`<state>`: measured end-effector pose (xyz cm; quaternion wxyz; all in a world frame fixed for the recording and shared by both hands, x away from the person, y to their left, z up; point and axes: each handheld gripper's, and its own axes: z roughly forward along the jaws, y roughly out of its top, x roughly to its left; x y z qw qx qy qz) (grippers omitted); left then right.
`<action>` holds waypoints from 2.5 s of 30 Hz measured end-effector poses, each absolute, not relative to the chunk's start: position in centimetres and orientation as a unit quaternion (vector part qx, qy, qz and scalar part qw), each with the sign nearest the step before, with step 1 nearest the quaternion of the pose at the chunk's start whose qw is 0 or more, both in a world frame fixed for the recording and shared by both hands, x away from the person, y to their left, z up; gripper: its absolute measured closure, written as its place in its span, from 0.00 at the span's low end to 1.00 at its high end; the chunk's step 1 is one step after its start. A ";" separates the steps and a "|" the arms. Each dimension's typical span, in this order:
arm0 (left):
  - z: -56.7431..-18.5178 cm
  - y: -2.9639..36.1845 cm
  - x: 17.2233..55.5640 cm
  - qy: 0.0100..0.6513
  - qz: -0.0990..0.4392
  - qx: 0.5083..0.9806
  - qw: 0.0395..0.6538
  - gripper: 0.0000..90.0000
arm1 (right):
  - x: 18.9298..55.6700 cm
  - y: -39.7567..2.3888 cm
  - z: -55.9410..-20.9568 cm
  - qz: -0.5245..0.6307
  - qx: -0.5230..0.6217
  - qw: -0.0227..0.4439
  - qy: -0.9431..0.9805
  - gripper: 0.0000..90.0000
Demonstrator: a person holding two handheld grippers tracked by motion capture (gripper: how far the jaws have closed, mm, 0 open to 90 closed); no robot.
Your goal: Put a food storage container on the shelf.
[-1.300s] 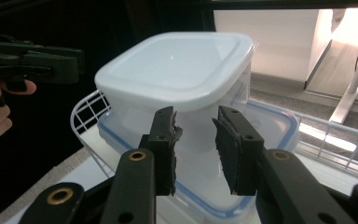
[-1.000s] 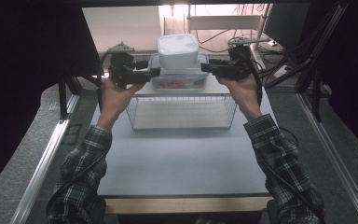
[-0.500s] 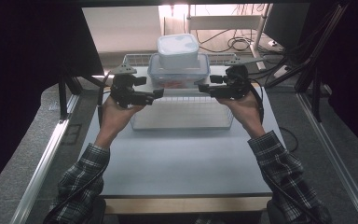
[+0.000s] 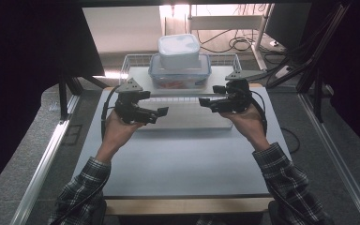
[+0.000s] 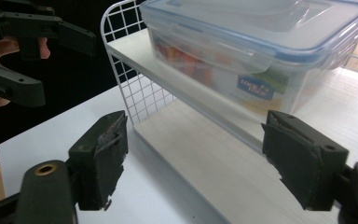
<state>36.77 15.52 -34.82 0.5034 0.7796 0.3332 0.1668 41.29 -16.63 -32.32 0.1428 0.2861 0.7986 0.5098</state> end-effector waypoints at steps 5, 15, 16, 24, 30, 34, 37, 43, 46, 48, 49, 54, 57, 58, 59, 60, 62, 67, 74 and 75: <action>-35.9 15.3 36.0 0.331 0.164 0.783 0.501 0.06 | 40.6 -16.8 -33.0 0.512 0.283 0.141 0.799 0.20; -39.0 14.9 34.7 0.327 0.174 0.795 0.481 0.05 | 39.6 -16.5 -35.4 0.500 0.275 0.136 0.810 0.12; -39.4 14.8 34.6 0.329 0.176 0.794 0.479 0.05 | 39.5 -16.5 -35.6 0.499 0.273 0.137 0.811 0.12; -42.1 15.2 34.0 0.342 0.177 0.794 0.470 0.04 | 39.1 -16.7 -38.1 0.485 0.272 0.132 0.820 0.07; -44.1 15.4 33.5 0.352 0.171 0.794 0.465 0.03 | 38.8 -17.0 -40.0 0.478 0.270 0.129 0.826 0.05; -45.0 15.4 33.2 0.353 0.172 0.799 0.456 0.03 | 38.4 -17.3 -41.0 0.473 0.261 0.138 0.830 0.03; -45.6 15.3 32.9 0.353 0.172 0.800 0.453 0.03 | 37.9 -17.6 -41.7 0.472 0.261 0.128 0.832 0.02; -46.1 15.6 32.0 0.355 0.179 0.798 0.453 0.02 | 36.9 -18.4 -42.7 0.468 0.265 0.129 0.833 0.01; -46.3 15.8 31.6 0.355 0.184 0.797 0.453 0.02 | 36.6 -18.7 -42.9 0.467 0.269 0.126 0.833 0.01; -46.4 15.9 31.2 0.356 0.185 0.796 0.453 0.02 | 36.3 -19.1 -43.1 0.467 0.273 0.127 0.832 0.01; -46.4 15.9 31.1 0.357 0.186 0.796 0.452 0.02 | 36.1 -19.3 -43.1 0.469 0.276 0.127 0.830 0.01; -47.0 16.3 30.4 0.361 0.184 0.796 0.449 0.02 | 35.5 -20.3 -43.5 0.472 0.292 0.135 0.821 0.01; -47.4 16.7 30.1 0.365 0.186 0.795 0.447 0.02 | 35.2 -21.0 -43.9 0.469 0.300 0.138 0.819 0.01; -47.6 16.8 30.0 0.368 0.185 0.794 0.447 0.02 | 35.1 -21.2 -44.0 0.468 0.302 0.140 0.819 0.01; -47.7 17.0 29.9 0.369 0.185 0.794 0.446 0.01 | 35.1 -21.4 -44.1 0.466 0.305 0.142 0.818 0.01; -47.9 17.2 29.8 0.371 0.185 0.793 0.446 0.01 | 35.0 -21.5 -44.2 0.465 0.306 0.144 0.818 0.01; -48.3 17.6 29.6 0.375 0.185 0.792 0.444 0.01 | 34.8 -21.9 -44.5 0.460 0.312 0.148 0.818 0.01; -49.0 18.4 28.9 0.383 0.191 0.790 0.438 0.00 | 34.4 -22.9 -45.2 0.454 0.323 0.156 0.816 0.01; -50.0 19.5 28.2 0.394 0.205 0.789 0.425 0.00 | 33.9 -24.0 -46.3 0.445 0.339 0.163 0.813 0.01; -50.2 19.6 28.1 0.395 0.208 0.789 0.423 0.00 | 33.9 -24.1 -46.5 0.443 0.340 0.163 0.813 0.01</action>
